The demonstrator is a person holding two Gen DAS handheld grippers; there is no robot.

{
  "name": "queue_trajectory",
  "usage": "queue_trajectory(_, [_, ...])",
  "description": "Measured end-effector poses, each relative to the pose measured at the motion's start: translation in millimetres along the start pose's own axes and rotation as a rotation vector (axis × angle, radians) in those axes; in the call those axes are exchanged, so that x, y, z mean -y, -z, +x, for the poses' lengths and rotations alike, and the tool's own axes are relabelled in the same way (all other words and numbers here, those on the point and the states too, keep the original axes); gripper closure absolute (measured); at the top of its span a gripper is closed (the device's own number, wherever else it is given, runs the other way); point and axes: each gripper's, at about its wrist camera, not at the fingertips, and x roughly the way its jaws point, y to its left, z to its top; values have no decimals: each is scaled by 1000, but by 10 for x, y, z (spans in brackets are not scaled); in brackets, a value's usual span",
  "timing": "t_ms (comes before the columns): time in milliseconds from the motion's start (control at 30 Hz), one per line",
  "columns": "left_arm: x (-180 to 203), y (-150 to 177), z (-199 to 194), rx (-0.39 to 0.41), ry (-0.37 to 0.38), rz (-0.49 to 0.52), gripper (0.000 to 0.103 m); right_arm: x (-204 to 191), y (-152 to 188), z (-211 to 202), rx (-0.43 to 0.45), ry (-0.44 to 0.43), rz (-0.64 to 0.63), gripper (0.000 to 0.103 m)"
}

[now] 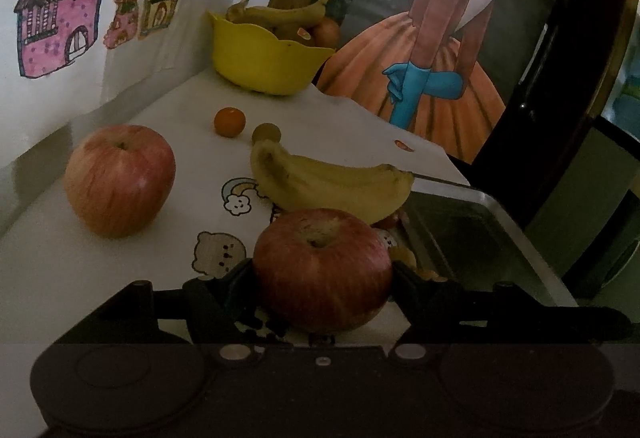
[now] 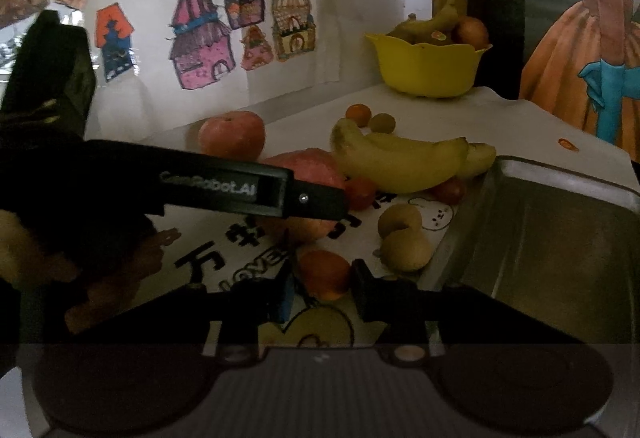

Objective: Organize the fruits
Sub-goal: 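Carry the apple into the metal tray with the left tool while the right tool drops the orange fruit there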

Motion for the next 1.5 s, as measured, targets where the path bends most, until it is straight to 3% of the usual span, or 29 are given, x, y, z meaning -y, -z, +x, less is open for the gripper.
queue_trajectory(267, [86,102,-121,4,-5,-16,31,69,66,-301,39,0,14,70])
queue_trajectory(533, [257,185,-209,-26,38,-28,31,273,158,-564,84,20,62,70])
queue_trajectory(800, [525,126,-229,-2,90,-41,31,548,242,-739,117,70,112,70])
queue_trajectory(1067, [871,-101,202,-12,139,-45,31,963,282,-823,134,164,151,70])
queue_trajectory(1333, [1070,-272,748,-47,122,-39,31,1357,244,-807,153,233,182,69])
queue_trajectory(1500, [1123,-292,933,-54,109,-14,31,1501,165,-656,114,263,168,69])
